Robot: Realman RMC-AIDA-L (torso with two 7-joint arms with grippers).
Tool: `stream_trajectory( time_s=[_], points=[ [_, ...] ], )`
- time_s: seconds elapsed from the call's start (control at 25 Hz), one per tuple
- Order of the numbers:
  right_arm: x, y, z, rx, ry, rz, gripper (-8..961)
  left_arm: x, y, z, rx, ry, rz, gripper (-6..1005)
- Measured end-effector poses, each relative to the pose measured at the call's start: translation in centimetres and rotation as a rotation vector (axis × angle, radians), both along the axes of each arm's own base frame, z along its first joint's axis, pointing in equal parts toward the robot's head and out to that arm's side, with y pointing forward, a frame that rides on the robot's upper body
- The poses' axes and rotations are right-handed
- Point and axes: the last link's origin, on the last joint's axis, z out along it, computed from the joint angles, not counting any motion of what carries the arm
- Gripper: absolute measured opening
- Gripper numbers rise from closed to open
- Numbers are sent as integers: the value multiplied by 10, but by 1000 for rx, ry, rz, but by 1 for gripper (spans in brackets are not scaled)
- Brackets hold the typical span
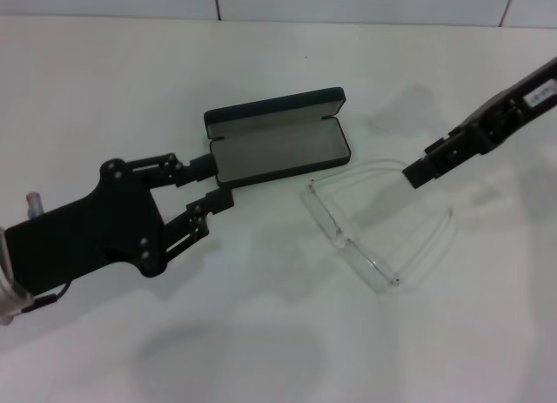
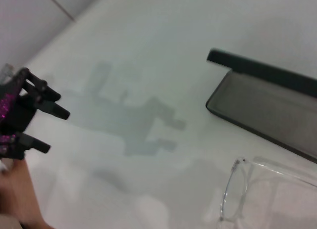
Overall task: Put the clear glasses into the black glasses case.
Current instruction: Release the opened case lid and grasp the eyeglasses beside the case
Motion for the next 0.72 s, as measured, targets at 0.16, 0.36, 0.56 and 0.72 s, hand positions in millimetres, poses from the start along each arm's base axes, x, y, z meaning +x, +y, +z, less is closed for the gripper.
stream_trajectory(
  time_s=[0.16, 0.36, 0.56, 0.72],
  points=[
    [-15, 7, -25, -41, -157, -5, 679, -12, -3, -4, -24, -6, 40, 340],
    [-33, 15, -58, -76, -289, -18, 679, -25, -8, -5, -11, 24, 78, 340],
    [-43, 18, -72, -67, -360, -48, 678, -30, -7, -10, -5, 37, 89, 340],
    [-42, 18, -81, -48, -398, -83, 678, -30, -5, -11, 8, 48, 80, 340]
  ],
)
